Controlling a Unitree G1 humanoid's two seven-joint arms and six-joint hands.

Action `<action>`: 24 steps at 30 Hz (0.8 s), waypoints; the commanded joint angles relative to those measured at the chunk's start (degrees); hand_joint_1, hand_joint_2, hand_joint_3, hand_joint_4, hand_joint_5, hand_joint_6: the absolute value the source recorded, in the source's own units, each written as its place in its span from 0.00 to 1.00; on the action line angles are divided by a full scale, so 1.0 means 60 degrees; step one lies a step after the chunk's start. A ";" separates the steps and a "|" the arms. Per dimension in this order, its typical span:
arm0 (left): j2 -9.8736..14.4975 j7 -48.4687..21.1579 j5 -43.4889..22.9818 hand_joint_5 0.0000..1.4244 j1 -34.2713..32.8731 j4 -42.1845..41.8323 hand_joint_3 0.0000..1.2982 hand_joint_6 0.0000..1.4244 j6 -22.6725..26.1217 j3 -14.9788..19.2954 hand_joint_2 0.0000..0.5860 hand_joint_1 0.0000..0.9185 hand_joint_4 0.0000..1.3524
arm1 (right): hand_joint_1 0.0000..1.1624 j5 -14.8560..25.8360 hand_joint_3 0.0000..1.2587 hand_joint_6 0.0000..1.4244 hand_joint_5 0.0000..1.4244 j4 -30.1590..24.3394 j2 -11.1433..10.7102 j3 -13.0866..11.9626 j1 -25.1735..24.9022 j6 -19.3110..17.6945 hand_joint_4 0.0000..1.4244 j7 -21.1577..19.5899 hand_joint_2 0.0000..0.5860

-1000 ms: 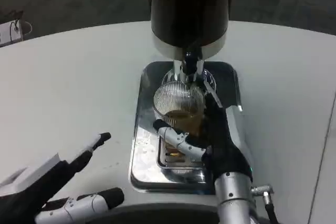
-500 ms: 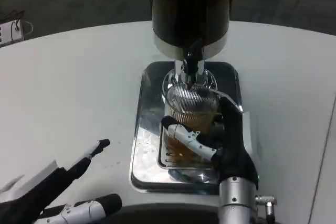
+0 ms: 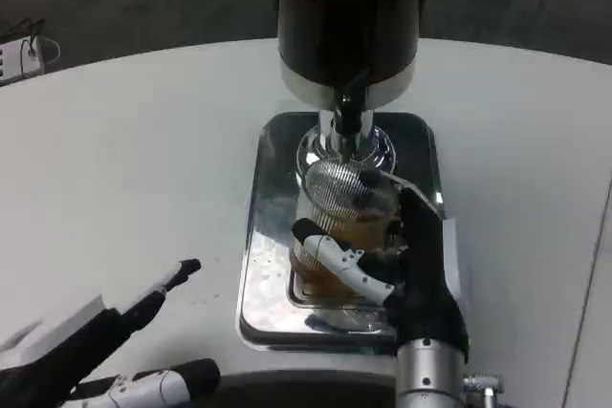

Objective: Grasp the cup under the faucet to collect the drink, then remove the cup.

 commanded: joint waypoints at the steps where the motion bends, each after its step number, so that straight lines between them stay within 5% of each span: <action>1: 0.0119 -0.0088 -0.0112 0.00 -0.0045 0.0101 0.00 0.06 -0.0128 -0.0030 0.05 0.00 0.00 | 0.77 -0.0065 0.60 0.82 0.74 -0.0705 0.0712 0.0128 0.0447 -0.0017 0.64 0.0100 0.45; 14: 0.0209 -0.0086 -0.0085 0.00 -0.0713 0.0731 0.00 0.06 -0.0356 -0.0179 0.05 0.00 0.00 | 0.77 -0.0055 0.71 0.91 0.85 -0.3055 -0.0227 0.0644 0.2006 0.0688 0.76 0.2154 0.45; 24: 0.0192 -0.0034 -0.0084 0.00 -0.1066 0.1054 0.00 0.06 -0.0571 -0.0317 0.05 0.00 0.00 | 0.77 -0.0095 0.73 0.93 0.86 -0.4358 -0.0619 0.0590 0.3151 0.0838 0.78 0.3405 0.45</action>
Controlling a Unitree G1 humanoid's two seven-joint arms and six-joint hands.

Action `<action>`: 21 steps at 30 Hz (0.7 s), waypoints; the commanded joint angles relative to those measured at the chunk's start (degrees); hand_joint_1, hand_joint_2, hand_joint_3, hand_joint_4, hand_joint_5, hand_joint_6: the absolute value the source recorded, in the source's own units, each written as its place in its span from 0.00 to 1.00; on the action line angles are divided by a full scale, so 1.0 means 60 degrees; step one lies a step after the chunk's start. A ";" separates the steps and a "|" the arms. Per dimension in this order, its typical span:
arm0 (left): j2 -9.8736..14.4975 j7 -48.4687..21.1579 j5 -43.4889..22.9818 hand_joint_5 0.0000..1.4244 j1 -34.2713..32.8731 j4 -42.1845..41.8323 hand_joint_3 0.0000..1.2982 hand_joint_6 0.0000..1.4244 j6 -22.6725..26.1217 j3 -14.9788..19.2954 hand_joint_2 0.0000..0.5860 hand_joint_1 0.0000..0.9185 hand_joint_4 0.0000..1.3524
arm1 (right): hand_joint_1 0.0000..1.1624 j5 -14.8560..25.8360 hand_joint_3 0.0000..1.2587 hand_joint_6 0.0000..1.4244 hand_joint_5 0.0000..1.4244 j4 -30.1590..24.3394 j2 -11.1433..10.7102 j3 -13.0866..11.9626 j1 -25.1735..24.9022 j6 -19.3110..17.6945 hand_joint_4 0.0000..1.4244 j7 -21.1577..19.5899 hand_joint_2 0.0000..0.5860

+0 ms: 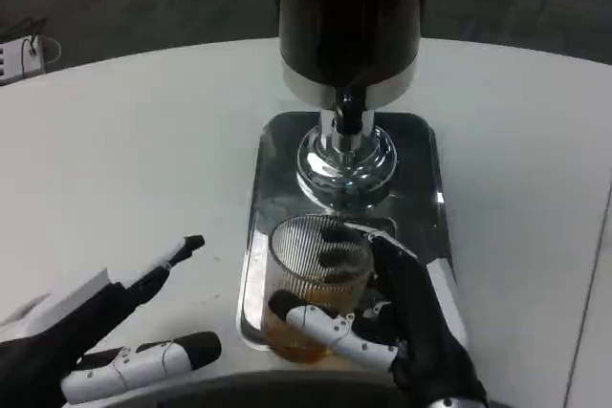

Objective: Grasp the cup under the faucet to collect the drink, then remove the cup.

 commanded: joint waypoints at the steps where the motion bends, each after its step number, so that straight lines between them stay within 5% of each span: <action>1: 0.0102 -0.0020 -0.0077 0.00 -0.0062 0.0133 0.00 0.06 -0.0229 -0.0083 0.05 0.00 0.00 | 0.77 0.0091 0.74 0.93 0.87 -0.1033 0.0056 -0.0005 0.0697 -0.0238 0.78 0.0360 0.45; 6: 0.0047 0.0021 -0.0012 0.00 -0.0269 0.0248 0.00 0.06 -0.0319 -0.0262 0.05 0.00 0.00 | 0.78 0.0151 0.76 0.96 0.89 -0.2171 -0.0019 -0.0014 0.1404 -0.0387 0.80 0.0734 0.44; 13: 0.0018 0.0082 0.0068 0.00 -0.0562 0.0347 0.00 0.06 -0.0386 -0.0513 0.05 0.00 0.00 | 0.78 0.0205 0.77 0.96 0.90 -0.3514 -0.0609 -0.0212 0.1880 -0.0560 0.80 0.1592 0.43; 21: -0.0017 0.0098 0.0208 0.00 -0.0663 -0.0047 0.00 0.06 -0.0437 -0.0754 0.05 0.00 0.00 | 0.78 0.0714 0.78 0.98 0.91 -0.5191 -0.1591 -0.1364 0.2134 -0.0484 0.81 0.2864 0.44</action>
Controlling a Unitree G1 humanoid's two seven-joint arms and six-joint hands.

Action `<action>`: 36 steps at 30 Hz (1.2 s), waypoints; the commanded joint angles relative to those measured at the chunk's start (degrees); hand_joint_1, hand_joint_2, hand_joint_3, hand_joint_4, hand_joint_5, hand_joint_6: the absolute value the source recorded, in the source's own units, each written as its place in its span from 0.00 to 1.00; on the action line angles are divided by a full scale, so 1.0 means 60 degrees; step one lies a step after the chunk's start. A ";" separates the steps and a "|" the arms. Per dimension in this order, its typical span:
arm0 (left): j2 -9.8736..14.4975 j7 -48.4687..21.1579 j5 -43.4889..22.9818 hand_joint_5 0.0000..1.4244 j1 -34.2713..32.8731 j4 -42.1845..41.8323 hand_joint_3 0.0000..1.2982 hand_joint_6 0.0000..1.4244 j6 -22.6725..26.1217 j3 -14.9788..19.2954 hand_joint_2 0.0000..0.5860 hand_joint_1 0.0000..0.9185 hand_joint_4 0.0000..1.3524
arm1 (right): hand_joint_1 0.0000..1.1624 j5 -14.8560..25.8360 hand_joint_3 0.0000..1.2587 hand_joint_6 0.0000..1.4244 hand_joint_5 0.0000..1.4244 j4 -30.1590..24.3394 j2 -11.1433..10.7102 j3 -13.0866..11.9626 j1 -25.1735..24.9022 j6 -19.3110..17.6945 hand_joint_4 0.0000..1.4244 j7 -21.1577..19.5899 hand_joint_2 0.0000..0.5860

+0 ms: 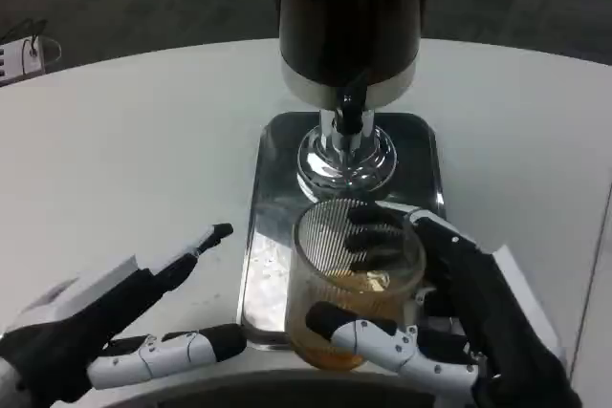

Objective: Grasp the cup under the faucet to collect the drink, then remove the cup.

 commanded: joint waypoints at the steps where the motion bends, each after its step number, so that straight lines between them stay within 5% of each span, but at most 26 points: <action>1: -0.0013 0.0089 0.0176 0.00 0.0095 -0.0370 0.00 0.06 -0.0146 -0.0207 0.05 0.00 0.00 | 0.78 0.0364 0.78 0.98 0.91 -0.0851 -0.0307 -0.0545 -0.0022 -0.0303 0.81 0.0475 0.44; 13: 0.0028 0.0077 0.0567 0.00 0.1214 -0.1942 0.00 0.05 -0.0568 -0.0169 0.05 0.00 0.00 | 0.78 0.1056 0.78 0.98 0.91 -0.1903 -0.1306 -0.2083 0.0069 -0.0202 0.81 0.1684 0.45; 36: -0.0304 0.0436 0.1728 0.00 0.2369 -0.3433 0.00 0.00 -0.0519 0.0621 0.08 0.00 0.00 | 0.77 0.1298 0.78 0.98 0.91 -0.2960 -0.1915 -0.3170 0.1596 -0.1239 0.81 0.2395 0.45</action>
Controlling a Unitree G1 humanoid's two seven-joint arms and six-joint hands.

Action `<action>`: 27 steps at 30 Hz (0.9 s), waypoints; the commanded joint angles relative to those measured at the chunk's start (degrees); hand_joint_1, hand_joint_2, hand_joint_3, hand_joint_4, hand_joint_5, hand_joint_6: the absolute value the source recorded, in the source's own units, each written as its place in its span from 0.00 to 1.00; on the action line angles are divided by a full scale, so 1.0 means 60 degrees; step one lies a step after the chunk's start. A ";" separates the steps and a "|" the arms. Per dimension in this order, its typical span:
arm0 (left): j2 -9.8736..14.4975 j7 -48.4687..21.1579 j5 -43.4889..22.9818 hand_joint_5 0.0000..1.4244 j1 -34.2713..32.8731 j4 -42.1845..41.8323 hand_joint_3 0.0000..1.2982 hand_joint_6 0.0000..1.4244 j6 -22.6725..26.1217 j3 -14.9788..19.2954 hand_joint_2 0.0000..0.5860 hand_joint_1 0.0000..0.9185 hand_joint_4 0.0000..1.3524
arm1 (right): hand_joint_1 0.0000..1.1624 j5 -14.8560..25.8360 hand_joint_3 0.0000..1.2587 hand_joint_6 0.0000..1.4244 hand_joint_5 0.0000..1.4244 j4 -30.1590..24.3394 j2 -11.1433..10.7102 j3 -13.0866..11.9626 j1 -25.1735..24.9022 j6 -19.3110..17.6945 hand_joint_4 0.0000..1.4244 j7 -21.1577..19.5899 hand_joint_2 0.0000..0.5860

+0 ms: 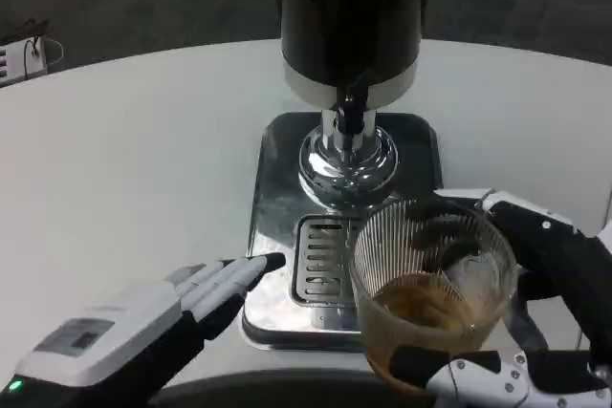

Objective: Grasp the cup under the faucet to collect the drink, then remove the cup.

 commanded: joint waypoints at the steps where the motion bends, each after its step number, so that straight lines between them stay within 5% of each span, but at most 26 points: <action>1: -0.0070 0.0135 0.0245 0.00 0.0185 -0.0197 0.00 0.00 -0.0015 0.0128 0.08 0.00 0.00 | 0.77 0.0183 0.78 0.98 0.91 -0.0480 0.0027 -0.0142 0.0387 -0.0621 0.81 0.0011 0.45; 27: 0.0120 -0.0016 0.1113 0.00 -0.0314 -0.0134 0.00 0.00 -0.0136 -0.0150 0.10 0.00 0.00 | 0.77 0.0242 0.80 0.98 0.92 -0.0561 -0.0053 -0.0399 0.1068 -0.1244 0.82 0.0116 0.44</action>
